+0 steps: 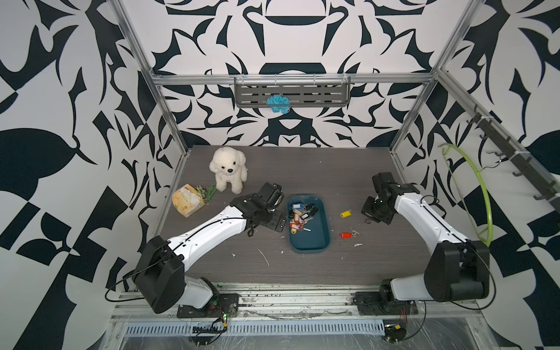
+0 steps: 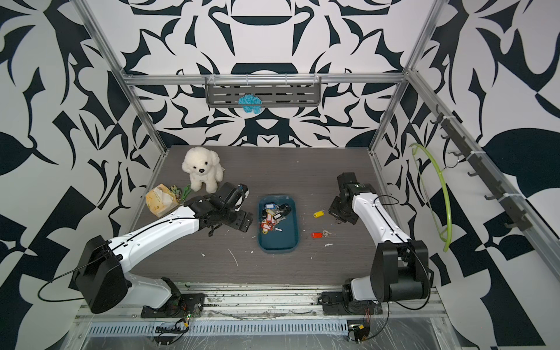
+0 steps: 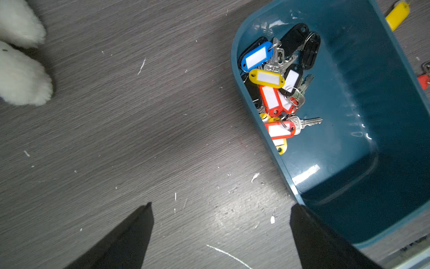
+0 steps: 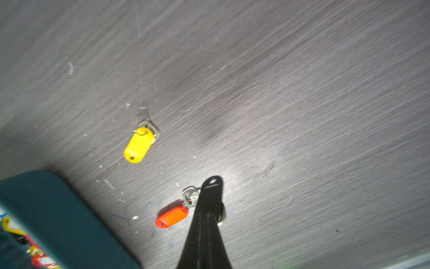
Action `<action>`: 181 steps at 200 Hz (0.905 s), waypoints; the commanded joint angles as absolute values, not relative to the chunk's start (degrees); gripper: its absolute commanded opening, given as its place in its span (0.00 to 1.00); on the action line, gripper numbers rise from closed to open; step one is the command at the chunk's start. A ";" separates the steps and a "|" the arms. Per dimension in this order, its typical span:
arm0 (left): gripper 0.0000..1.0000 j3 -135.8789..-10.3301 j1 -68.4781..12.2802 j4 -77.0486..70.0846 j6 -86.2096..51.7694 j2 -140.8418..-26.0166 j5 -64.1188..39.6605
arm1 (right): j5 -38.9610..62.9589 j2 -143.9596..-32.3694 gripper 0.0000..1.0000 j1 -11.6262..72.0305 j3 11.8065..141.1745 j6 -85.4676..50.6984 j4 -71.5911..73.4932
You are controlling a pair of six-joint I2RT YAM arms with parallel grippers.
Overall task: Take the keys out of the storage box
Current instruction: Place the key at the center of the board, then pick up the key from the storage box.
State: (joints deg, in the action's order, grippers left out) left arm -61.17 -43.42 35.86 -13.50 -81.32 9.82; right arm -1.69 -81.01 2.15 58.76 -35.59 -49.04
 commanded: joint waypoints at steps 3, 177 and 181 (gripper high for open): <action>1.00 -62.67 -43.68 37.09 -13.49 -82.27 10.02 | -1.06 -82.96 0.00 0.62 57.33 -33.24 -46.01; 0.91 -90.03 -52.84 53.75 -20.49 -96.19 14.04 | 5.07 -62.01 0.41 -1.03 51.17 -29.48 -42.63; 0.90 -91.33 -53.30 54.37 -21.06 -97.45 13.54 | 5.16 -61.39 0.40 -1.00 50.94 -29.30 -43.02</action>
State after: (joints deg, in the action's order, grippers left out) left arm -85.10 -50.43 46.44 -17.96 -91.46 12.80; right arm 2.94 -65.73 -0.78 52.75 -30.41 -42.81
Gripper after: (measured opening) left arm 0.942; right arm 0.420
